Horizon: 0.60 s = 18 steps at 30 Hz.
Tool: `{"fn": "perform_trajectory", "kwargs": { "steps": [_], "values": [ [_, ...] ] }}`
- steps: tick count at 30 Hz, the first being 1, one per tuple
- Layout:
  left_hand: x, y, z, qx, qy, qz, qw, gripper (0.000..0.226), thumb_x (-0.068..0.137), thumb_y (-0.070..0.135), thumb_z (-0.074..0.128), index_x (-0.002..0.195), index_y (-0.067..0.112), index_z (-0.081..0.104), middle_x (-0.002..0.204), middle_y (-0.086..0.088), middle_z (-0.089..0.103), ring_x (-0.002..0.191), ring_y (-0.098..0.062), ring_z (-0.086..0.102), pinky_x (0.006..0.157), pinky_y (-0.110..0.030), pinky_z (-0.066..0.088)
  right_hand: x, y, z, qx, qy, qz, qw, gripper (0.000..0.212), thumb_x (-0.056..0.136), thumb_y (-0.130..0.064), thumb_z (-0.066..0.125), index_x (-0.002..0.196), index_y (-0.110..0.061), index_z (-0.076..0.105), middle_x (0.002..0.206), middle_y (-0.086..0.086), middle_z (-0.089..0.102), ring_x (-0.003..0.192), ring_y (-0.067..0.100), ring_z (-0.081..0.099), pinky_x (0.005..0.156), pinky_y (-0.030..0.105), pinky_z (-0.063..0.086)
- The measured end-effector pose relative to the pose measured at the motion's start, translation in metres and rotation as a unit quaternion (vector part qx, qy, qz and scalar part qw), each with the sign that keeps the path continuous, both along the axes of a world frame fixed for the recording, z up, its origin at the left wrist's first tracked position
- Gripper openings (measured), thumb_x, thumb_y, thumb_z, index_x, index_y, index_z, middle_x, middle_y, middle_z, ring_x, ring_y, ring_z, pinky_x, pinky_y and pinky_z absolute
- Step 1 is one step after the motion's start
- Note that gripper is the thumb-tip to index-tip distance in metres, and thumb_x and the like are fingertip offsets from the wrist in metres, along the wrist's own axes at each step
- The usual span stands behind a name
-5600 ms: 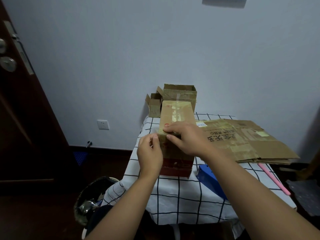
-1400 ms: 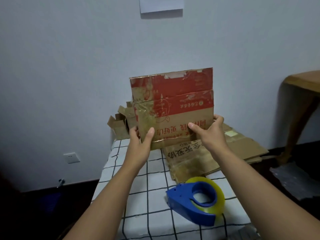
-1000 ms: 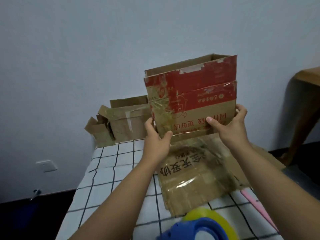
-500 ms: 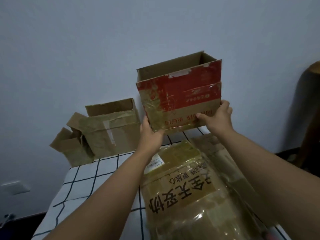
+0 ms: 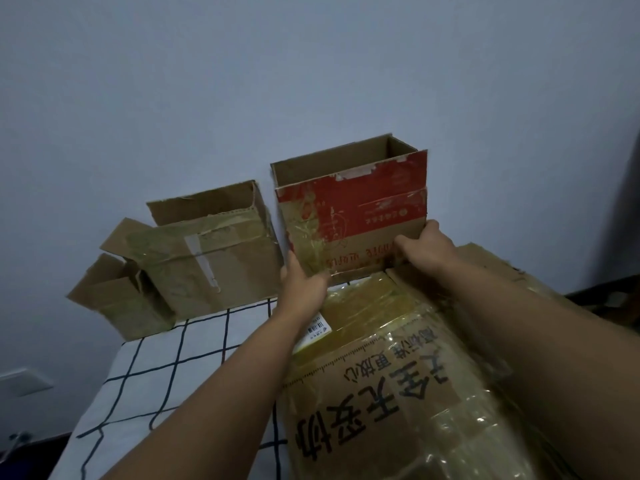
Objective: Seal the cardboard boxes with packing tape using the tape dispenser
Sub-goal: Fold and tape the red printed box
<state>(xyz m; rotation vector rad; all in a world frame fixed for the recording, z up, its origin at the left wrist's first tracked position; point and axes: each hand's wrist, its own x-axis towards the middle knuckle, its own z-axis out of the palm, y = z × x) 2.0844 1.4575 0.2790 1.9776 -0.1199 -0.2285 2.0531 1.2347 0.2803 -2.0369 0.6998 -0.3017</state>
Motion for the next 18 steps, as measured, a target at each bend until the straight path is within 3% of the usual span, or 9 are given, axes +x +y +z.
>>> {"fn": "perform_trajectory", "kwargs": {
  "steps": [2,4,6,9,12,14,16,18],
  "values": [
    [0.001,0.001,-0.004,0.021,-0.01,-0.002,1.0,0.083,0.097,0.028,0.055,0.157,0.032,-0.002,0.163,0.004,0.008,0.145,-0.029,0.026,0.115,-0.049,0.031,-0.001,-0.001,-0.005,-0.017,0.016,0.001,1.0,0.062,0.093,-0.044,0.06,0.138,-0.012,0.033,0.131,0.009,0.056,0.111,0.028,0.057,0.085,0.037,0.045],
    [0.001,0.001,-0.006,0.03,-0.027,0.003,0.999,0.082,0.097,0.028,0.055,0.158,0.029,-0.001,0.162,0.001,0.012,0.142,-0.029,0.031,0.114,-0.043,0.032,-0.002,0.001,-0.007,-0.03,0.026,0.004,0.999,0.064,0.092,-0.046,0.059,0.14,-0.012,0.033,0.132,0.01,0.056,0.116,0.03,0.057,0.088,0.039,0.047],
    [0.0,0.002,-0.006,0.049,-0.047,0.025,0.997,0.084,0.097,0.032,0.053,0.158,0.021,-0.004,0.163,0.0,0.01,0.135,-0.022,0.037,0.097,-0.028,0.034,-0.003,0.008,-0.007,-0.038,0.025,0.011,0.999,0.065,0.091,-0.048,0.057,0.14,-0.012,0.034,0.132,0.01,0.057,0.116,0.031,0.057,0.088,0.04,0.047],
    [-0.004,0.004,-0.004,0.082,-0.032,0.027,0.996,0.088,0.099,0.035,0.051,0.156,0.016,-0.014,0.164,-0.005,0.009,0.107,-0.01,0.047,0.081,-0.025,0.04,-0.005,0.019,-0.008,-0.051,0.027,0.024,0.998,0.064,0.092,-0.044,0.058,0.141,-0.011,0.031,0.133,0.011,0.057,0.12,0.033,0.056,0.097,0.046,0.048],
    [-0.01,0.005,0.002,0.056,-0.011,0.028,0.998,0.082,0.099,0.034,0.051,0.157,0.015,-0.004,0.157,-0.006,0.032,0.082,-0.003,0.054,0.063,-0.018,0.043,-0.007,0.026,-0.005,-0.057,0.053,0.031,0.996,0.067,0.094,-0.042,0.057,0.143,-0.011,0.025,0.138,0.012,0.054,0.125,0.036,0.053,0.109,0.055,0.039],
    [-0.016,0.005,0.006,0.043,-0.018,0.028,0.999,0.077,0.098,0.034,0.051,0.158,0.018,0.005,0.158,-0.004,0.031,0.105,-0.013,0.057,0.076,-0.02,0.041,-0.01,0.029,-0.003,-0.062,0.061,0.025,0.996,0.073,0.093,-0.042,0.057,0.147,-0.008,0.021,0.144,0.012,0.049,0.132,0.036,0.049,0.115,0.057,0.03],
    [-0.026,0.006,0.009,0.065,-0.034,0.016,0.997,0.076,0.098,0.036,0.051,0.158,0.021,0.007,0.161,-0.001,0.023,0.123,-0.018,0.048,0.078,-0.02,0.042,-0.016,0.033,0.0,-0.079,0.052,0.023,0.995,0.076,0.092,-0.042,0.059,0.149,-0.008,0.022,0.148,0.013,0.044,0.135,0.035,0.045,0.117,0.057,0.027],
    [-0.038,0.008,0.011,0.093,-0.051,-0.003,0.994,0.074,0.097,0.036,0.052,0.157,0.02,0.011,0.162,-0.001,0.021,0.137,-0.022,0.038,0.098,-0.03,0.045,-0.026,0.037,0.005,-0.097,0.042,0.038,0.994,0.07,0.091,-0.043,0.059,0.147,-0.014,0.029,0.144,0.009,0.048,0.134,0.032,0.046,0.116,0.058,0.027]
  ]
}}
